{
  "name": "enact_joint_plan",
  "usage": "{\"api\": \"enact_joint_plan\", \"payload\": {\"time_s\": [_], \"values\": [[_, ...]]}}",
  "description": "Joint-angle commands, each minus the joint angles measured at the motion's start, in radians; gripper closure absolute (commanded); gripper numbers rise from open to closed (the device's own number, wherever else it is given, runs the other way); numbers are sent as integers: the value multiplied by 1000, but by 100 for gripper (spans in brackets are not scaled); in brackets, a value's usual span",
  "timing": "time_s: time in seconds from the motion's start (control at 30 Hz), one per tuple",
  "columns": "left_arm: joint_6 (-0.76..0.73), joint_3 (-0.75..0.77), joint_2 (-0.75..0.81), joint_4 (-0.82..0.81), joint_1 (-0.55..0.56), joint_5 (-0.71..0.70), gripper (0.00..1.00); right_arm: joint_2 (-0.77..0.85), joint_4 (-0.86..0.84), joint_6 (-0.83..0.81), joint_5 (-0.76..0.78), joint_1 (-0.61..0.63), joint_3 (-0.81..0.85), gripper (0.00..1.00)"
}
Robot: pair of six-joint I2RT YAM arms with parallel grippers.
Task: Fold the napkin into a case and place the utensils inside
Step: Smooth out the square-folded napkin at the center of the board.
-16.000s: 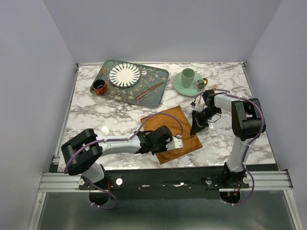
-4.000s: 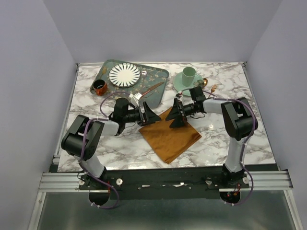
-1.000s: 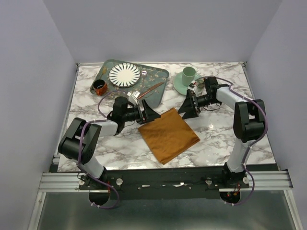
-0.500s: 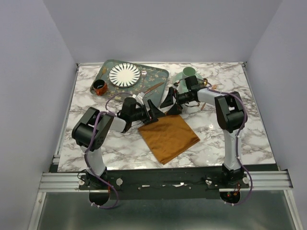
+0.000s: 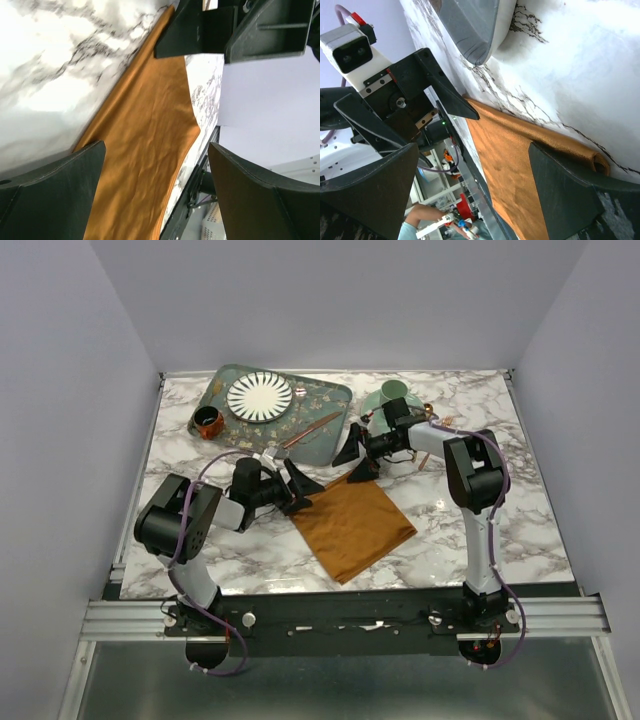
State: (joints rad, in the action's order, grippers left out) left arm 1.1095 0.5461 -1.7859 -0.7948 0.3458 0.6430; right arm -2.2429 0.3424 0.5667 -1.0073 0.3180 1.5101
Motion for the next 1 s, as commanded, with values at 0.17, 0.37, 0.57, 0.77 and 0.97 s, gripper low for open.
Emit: {"api": "enact_joint_plan", "payload": {"time_s": [0.17,0.37,0.57,0.77,0.97], "values": [[-71,-138,175,121,-71,79,1,-134,224,-207,121,26,169,0],[-614,127,412,668,-42,89,1,-68,395,-387,9,82,302,0],[-1419,258,555,1130,38,-141,2,136,550,-554,97,79,256,0],[-1776,189,667,1209,281,-327,18,273,557,-666,288,62,62,8],[-1902,88,717,1154,403,-244,35,302,500,-671,366,56,-43,16]]}}
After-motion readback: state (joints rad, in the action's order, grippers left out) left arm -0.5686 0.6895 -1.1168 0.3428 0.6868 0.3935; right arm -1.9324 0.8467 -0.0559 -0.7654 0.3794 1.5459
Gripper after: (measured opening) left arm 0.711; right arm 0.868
